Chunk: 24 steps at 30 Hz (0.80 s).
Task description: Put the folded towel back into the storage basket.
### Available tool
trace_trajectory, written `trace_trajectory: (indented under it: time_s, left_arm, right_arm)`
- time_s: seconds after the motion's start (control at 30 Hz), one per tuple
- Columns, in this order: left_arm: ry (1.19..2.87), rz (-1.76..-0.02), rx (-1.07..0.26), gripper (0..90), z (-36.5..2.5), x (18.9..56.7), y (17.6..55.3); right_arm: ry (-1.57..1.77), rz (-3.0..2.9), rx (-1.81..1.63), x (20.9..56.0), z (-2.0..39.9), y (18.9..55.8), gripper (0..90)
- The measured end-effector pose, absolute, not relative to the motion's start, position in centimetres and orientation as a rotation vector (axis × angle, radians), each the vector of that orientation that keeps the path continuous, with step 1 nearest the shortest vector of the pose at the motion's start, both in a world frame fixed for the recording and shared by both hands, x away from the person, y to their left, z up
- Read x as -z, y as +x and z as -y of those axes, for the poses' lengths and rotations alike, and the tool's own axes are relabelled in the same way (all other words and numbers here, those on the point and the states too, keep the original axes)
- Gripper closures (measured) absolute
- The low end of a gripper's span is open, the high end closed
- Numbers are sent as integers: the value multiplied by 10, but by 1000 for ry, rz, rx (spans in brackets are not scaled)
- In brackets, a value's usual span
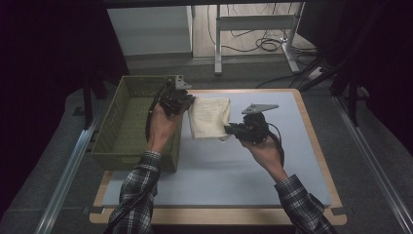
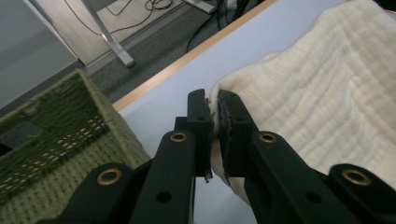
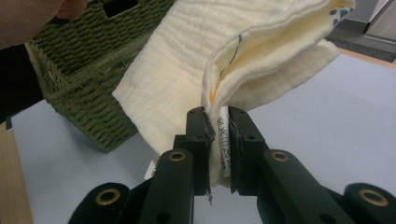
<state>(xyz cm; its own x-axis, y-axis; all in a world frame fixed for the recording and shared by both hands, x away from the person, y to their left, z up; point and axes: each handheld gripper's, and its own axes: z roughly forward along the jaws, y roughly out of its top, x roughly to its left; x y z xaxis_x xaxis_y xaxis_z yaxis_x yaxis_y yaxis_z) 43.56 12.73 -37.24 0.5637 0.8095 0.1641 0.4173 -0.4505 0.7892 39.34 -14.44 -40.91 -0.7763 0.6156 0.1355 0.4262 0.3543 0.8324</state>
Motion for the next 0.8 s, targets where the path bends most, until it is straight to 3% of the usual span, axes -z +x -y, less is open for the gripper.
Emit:
trace_trajectory:
  time_s: [0.4,0.8]
  left_arm:
    - [2054,-1032,-766,841,-161,352,434]
    - [2020,-1127,-821,840,-206,354,431]
  right_arm:
    - [902,-2410,-1440,386,108,403,798]
    - [868,-2449,-1470,389,56,410,796]
